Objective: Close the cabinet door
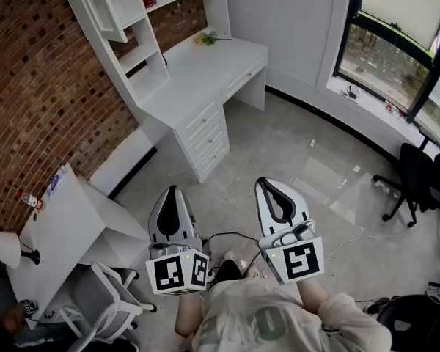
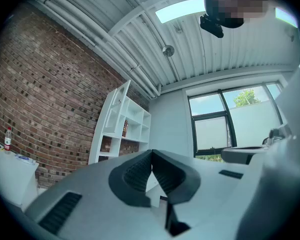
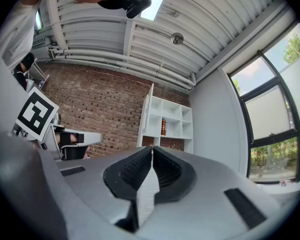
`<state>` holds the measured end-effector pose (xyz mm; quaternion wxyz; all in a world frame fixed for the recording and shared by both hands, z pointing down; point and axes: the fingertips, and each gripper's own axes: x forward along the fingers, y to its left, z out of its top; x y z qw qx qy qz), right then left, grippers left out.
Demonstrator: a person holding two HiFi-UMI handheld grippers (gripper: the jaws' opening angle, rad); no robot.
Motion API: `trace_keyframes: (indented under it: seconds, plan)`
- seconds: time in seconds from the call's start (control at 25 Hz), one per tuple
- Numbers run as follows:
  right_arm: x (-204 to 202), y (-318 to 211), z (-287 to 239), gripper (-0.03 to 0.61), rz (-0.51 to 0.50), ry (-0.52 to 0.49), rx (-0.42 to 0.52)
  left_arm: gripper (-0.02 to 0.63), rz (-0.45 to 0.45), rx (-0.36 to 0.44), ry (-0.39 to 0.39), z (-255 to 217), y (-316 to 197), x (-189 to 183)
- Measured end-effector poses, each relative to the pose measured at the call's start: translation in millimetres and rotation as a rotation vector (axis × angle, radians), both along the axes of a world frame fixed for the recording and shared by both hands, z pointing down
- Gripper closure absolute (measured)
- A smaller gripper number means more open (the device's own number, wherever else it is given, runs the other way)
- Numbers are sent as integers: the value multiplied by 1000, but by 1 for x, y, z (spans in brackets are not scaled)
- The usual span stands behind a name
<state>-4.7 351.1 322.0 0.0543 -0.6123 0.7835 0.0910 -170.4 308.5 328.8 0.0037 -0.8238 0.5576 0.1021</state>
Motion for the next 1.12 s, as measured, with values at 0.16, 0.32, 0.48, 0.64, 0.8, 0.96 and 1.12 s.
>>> trace_keyframes:
  seconds: [0.16, 0.32, 0.48, 0.64, 0.8, 0.96, 1.12]
  plan:
    - [2, 0, 3, 555, 3, 10, -13, 600, 1, -7, 5, 5, 2, 1]
    - [3, 3, 6, 555, 0, 13, -22, 600, -5, -14, 11, 6, 4, 0]
    - [10, 5, 9, 554, 6, -3, -32, 600, -8, -22, 12, 8, 8, 3]
    - [24, 9, 8, 554, -2, -54, -27, 600, -9, -28, 6, 9, 10, 13]
    - [21, 5, 9, 554, -25, -50, -31, 600, -21, -22, 8, 6, 10, 9]
    - [13, -5, 9, 554, -60, -42, -34, 600, -51, -27, 9, 7, 8, 0]
    - [10, -13, 13, 554, -72, -12, -36, 600, -71, -32, 21, 12, 1, -7]
